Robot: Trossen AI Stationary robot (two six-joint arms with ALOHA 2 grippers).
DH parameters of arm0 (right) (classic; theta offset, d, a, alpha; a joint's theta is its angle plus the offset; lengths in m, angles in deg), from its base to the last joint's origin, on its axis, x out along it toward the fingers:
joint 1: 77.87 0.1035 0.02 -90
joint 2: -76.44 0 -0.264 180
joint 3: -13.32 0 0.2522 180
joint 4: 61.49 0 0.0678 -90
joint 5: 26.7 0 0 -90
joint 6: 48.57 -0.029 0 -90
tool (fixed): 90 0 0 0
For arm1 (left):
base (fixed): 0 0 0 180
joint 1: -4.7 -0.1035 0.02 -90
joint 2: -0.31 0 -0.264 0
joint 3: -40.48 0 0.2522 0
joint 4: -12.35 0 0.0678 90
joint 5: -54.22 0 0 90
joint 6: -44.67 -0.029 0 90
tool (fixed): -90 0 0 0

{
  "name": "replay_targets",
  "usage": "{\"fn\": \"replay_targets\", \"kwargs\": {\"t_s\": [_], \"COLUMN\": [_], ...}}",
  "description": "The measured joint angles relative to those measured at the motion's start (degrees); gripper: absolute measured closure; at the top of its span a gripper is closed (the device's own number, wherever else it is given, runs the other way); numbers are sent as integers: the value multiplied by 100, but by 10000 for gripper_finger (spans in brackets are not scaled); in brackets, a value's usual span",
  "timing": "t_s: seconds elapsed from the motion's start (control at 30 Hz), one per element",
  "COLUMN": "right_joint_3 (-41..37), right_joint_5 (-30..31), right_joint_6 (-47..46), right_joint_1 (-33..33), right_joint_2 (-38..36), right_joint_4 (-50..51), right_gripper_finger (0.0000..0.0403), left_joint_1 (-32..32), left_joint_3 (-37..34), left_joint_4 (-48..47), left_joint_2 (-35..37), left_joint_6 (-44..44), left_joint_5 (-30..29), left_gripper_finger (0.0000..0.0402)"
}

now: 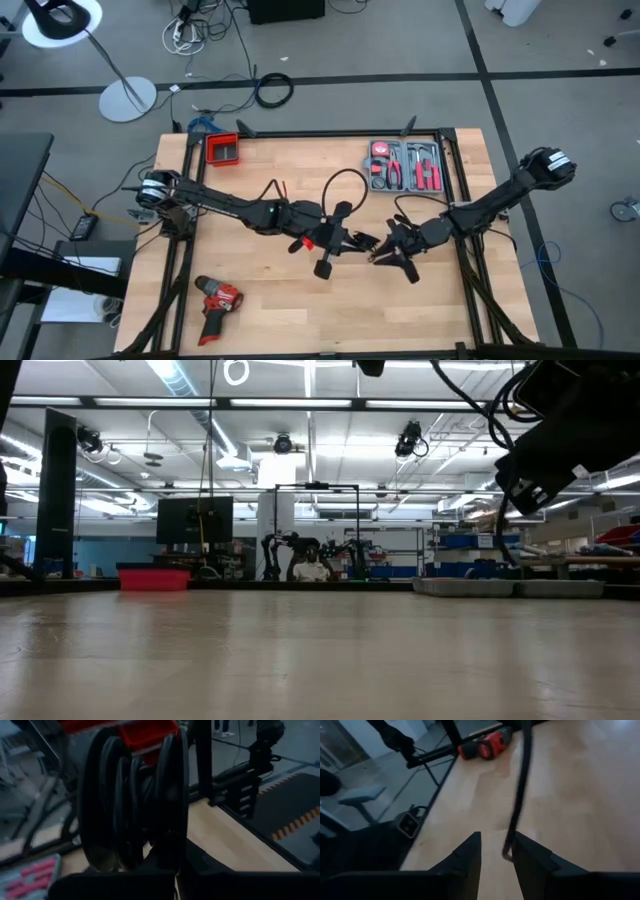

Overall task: Coil cords
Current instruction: Coil the black wire onto the black spool

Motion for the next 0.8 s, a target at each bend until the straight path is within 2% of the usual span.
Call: {"fn": "replay_targets", "kwargs": {"t_s": [0.13, 0.43, 0.53, 0.67, 0.8], "right_joint_3": [0, 0, 2, 2, 2], "right_joint_5": [221, 233, 308, 318, 444], "right_joint_6": [229, 528, 578, 676, 752], "right_joint_1": [0, -4, -4, -4, -13], "right_joint_2": [35, 35, 36, 36, 37], "right_joint_4": [-15, 32, -72, -191, -190], "right_gripper_finger": [295, 312, 332, 385, 393], "left_joint_1": [0, 0, 0, 0, 0], "left_joint_3": [0, 0, -2, -2, -4], "left_joint_4": [138, 178, 194, 227, 333], "left_joint_2": [0, 0, 0, 0, 0], "left_joint_6": [-215, -308, -308, -338, -339], "left_joint_5": [-188, -255, -314, -419, -410], "left_gripper_finger": [402, 402, 402, 402, 402]}}
